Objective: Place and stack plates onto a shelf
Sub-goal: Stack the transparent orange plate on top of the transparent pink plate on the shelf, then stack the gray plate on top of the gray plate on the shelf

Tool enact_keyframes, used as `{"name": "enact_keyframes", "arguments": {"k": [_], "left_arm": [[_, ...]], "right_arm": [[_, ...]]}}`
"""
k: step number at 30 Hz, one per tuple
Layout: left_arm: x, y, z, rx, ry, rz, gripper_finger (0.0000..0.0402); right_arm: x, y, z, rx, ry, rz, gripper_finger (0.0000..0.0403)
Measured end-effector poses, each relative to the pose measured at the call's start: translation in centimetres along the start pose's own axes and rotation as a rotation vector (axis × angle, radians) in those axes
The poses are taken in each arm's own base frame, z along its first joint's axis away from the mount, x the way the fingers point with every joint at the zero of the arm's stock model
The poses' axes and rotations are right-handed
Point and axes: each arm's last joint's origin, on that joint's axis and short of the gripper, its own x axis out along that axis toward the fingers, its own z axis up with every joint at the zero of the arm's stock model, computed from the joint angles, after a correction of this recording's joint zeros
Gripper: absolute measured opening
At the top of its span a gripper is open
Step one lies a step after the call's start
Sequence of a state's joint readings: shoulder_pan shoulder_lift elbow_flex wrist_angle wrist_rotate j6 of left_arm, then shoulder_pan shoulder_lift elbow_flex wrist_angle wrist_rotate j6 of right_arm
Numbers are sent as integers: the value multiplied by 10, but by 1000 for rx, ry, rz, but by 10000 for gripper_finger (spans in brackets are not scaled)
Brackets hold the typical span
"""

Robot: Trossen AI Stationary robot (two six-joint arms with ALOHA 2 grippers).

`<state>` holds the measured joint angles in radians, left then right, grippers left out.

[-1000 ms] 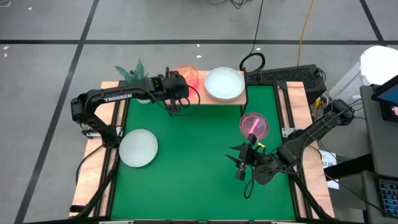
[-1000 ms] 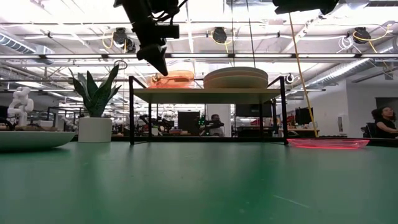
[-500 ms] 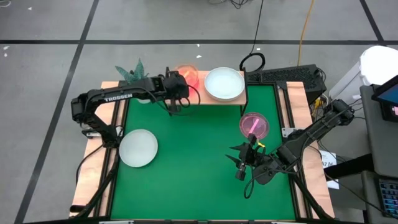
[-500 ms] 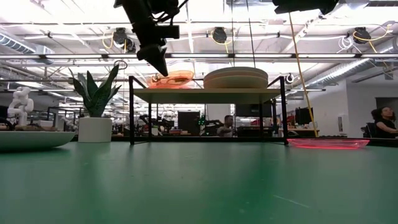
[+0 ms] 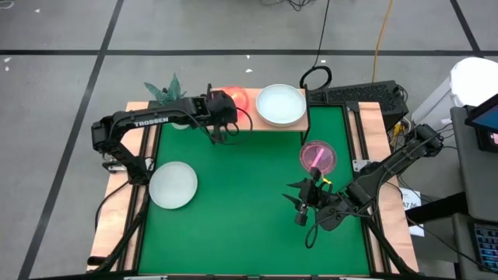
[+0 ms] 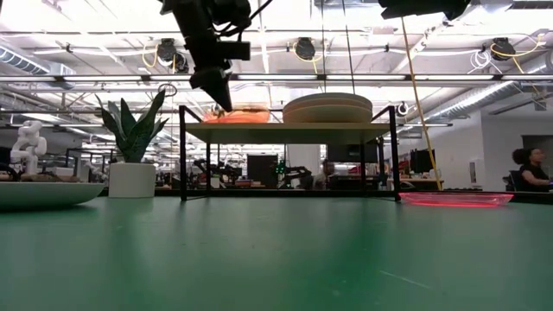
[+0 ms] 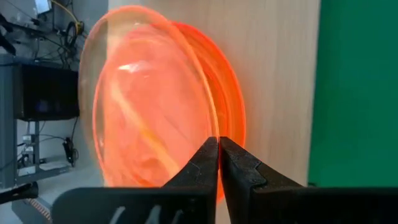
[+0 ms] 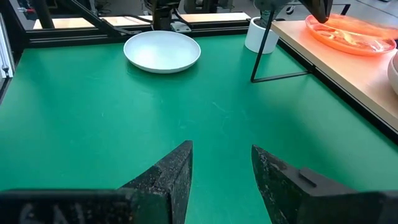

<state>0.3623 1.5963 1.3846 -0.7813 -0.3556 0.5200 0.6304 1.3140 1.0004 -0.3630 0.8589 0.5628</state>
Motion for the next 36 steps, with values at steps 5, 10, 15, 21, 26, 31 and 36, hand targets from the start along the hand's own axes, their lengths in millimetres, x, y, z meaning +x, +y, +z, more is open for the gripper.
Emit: {"name": "enact_keyframes", "arguments": {"k": [5, 10, 15, 21, 26, 31, 36], "left_arm": [[1, 3, -2, -23, 9, 12, 67], [-1, 2, -1, -38, 7, 15, 82], [-10, -3, 1, -18, 4, 45, 83], [-22, -10, 4, 2, 0, 84, 83], [-48, -20, -1, -18, -20, 59, 83], [-84, -35, -13, -78, -42, -29, 83], [-116, -52, -27, -148, -47, -114, 81]], "right_arm": [[0, 0, 0, 0, 0, 0, 146], [0, 0, 0, 0, 0, 0, 146], [0, 0, 0, -1, 0, 0, 146], [0, 0, 0, -1, 0, 0, 146], [0, 0, 0, 2, 2, 2, 146], [0, 0, -1, 2, 19, 19, 146], [0, 0, -1, 9, 19, 19, 146]]}}
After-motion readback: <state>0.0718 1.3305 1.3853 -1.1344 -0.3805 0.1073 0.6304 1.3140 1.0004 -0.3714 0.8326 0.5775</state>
